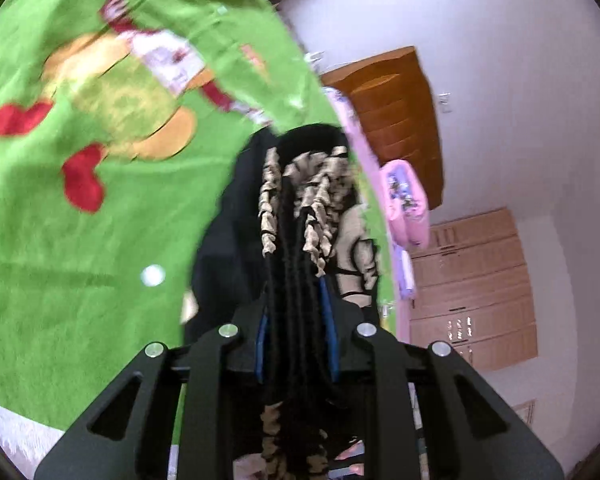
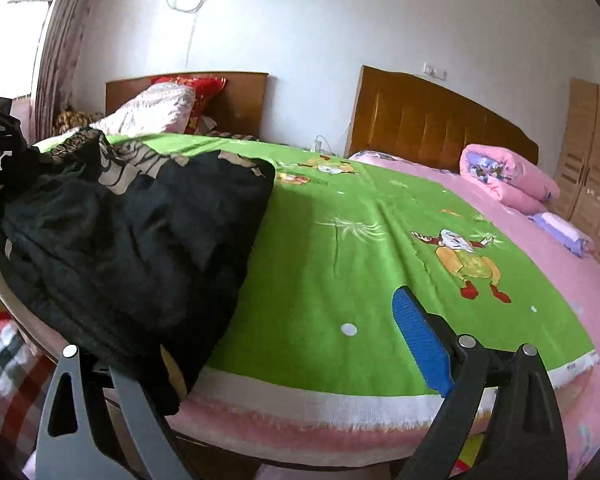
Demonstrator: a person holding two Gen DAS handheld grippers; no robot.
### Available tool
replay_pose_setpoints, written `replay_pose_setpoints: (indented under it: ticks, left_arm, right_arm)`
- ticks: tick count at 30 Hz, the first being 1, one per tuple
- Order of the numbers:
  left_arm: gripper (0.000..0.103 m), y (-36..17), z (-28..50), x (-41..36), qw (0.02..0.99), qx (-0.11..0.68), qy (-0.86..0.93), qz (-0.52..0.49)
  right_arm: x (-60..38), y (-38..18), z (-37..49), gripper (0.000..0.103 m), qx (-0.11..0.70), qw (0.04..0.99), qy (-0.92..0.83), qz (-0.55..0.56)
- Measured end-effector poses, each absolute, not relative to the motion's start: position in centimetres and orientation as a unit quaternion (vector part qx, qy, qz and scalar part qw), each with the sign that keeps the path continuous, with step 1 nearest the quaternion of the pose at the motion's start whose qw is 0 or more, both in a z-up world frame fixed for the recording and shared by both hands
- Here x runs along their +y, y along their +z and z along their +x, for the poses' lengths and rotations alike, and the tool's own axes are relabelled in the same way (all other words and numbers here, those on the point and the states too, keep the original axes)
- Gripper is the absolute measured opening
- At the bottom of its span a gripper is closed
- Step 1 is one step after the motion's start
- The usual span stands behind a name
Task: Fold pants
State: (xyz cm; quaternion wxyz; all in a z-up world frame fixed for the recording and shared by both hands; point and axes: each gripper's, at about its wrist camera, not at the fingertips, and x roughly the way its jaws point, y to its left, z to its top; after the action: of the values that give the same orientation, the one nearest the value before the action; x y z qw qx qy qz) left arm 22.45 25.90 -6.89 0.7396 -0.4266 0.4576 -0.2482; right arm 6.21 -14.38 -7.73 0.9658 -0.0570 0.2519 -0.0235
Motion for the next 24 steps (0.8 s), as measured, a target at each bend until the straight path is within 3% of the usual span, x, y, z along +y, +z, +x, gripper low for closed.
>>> replay_pose_setpoints:
  ticks: [5, 7, 8, 10, 11, 15, 19, 24]
  left_arm:
    - [0.029, -8.0, 22.3, 25.4, 0.755, 0.497, -0.192, -0.382]
    - [0.030, -8.8, 21.9, 26.5, 0.745, 0.469, -0.214, -0.423]
    - [0.035, -8.7, 21.8, 26.6, 0.748, 0.463, -0.214, -0.424]
    - [0.064, -7.3, 20.5, 27.4, 0.778, 0.435, -0.191, -0.410]
    - [0.083, -6.5, 19.8, 28.1, 0.793, 0.426, -0.172, -0.402]
    - [0.085, -0.9, 15.2, 27.1, 0.880, 0.355, -0.085, -0.304]
    - [0.086, 2.8, 13.4, 20.7, 0.907, 0.334, -0.132, -0.219]
    - [0.087, 0.4, 13.4, 11.8, 0.894, 0.378, -0.196, -0.139]
  right_arm:
    - [-15.3, -8.6, 6.5, 0.091, 0.275, 0.961, -0.012, -0.027]
    - [-15.4, -8.5, 6.4, 0.092, 0.278, 0.960, 0.001, -0.032]
    - [-15.4, -8.4, 6.4, 0.092, 0.282, 0.959, 0.014, -0.036]
    - [-15.8, -8.0, 6.0, 0.092, 0.291, 0.954, 0.055, -0.048]
    - [-16.0, -7.8, 5.9, 0.092, 0.293, 0.952, 0.070, -0.048]
    - [-17.3, -6.9, 4.0, 0.093, 0.282, 0.947, 0.144, -0.044]
    - [-16.5, -7.2, 4.3, 0.093, 0.292, 0.942, 0.149, -0.067]
    - [-16.9, -3.8, 2.1, 0.093, 0.258, 0.915, 0.309, -0.019]
